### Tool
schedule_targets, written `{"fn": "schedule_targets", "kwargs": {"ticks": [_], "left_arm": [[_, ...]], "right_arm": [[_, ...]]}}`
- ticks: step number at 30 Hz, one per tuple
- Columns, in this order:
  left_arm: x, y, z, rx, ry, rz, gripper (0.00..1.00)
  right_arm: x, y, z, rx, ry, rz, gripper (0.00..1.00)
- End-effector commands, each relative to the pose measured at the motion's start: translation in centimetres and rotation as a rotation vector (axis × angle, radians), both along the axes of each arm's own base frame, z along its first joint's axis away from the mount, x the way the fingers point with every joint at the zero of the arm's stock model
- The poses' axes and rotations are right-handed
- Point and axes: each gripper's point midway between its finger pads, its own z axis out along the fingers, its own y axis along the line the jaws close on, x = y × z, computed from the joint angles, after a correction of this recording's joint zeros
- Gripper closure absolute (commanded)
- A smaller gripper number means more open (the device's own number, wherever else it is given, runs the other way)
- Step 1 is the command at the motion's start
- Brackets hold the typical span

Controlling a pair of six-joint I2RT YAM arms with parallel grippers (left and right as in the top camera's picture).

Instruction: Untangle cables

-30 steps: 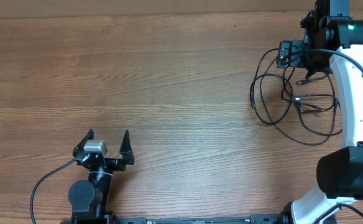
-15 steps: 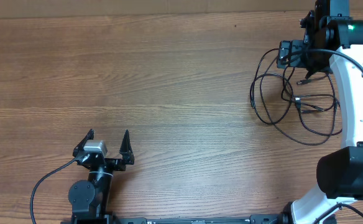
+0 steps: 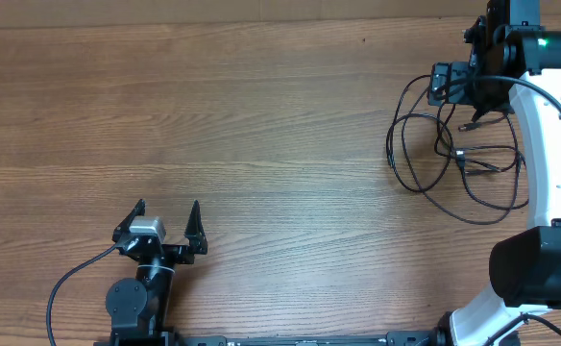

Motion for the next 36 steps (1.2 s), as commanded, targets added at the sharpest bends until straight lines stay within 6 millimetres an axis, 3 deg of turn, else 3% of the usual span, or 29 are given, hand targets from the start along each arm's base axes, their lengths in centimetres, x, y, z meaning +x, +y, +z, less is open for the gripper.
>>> {"fn": "schedule_targets", "kwargs": {"ticks": [1, 5, 11, 19, 28, 32, 36], "left_arm": [[0.0, -0.1, 0.0, 0.022, -0.008, -0.002, 0.00], [0.0, -0.1, 0.0, 0.022, -0.007, -0.003, 0.00], [0.0, -0.1, 0.0, 0.022, -0.008, -0.002, 0.00], [0.0, -0.1, 0.0, 0.022, -0.007, -0.003, 0.00], [0.0, -0.1, 0.0, 0.022, -0.008, -0.003, 0.00], [0.0, -0.1, 0.0, 0.022, -0.007, -0.003, 0.01], [0.0, -0.1, 0.0, 0.022, -0.008, -0.003, 0.00]], "right_arm": [[0.1, 0.0, -0.4, 0.007, 0.007, -0.004, 0.00], [-0.1, 0.3, 0.7, 0.005, -0.021, 0.003, 0.00], [-1.9, 2.1, 6.2, 0.001, -0.163, 0.047, 0.00], [-6.8, 3.6, 14.7, 0.003, -0.403, 0.090, 0.00], [-13.0, 3.4, 21.4, 0.002, -0.625, 0.089, 0.00], [-15.2, 3.6, 22.0, 0.005, -0.664, 0.099, 0.00], [-17.3, 4.4, 19.7, 0.017, -0.634, 0.136, 0.00]]}}
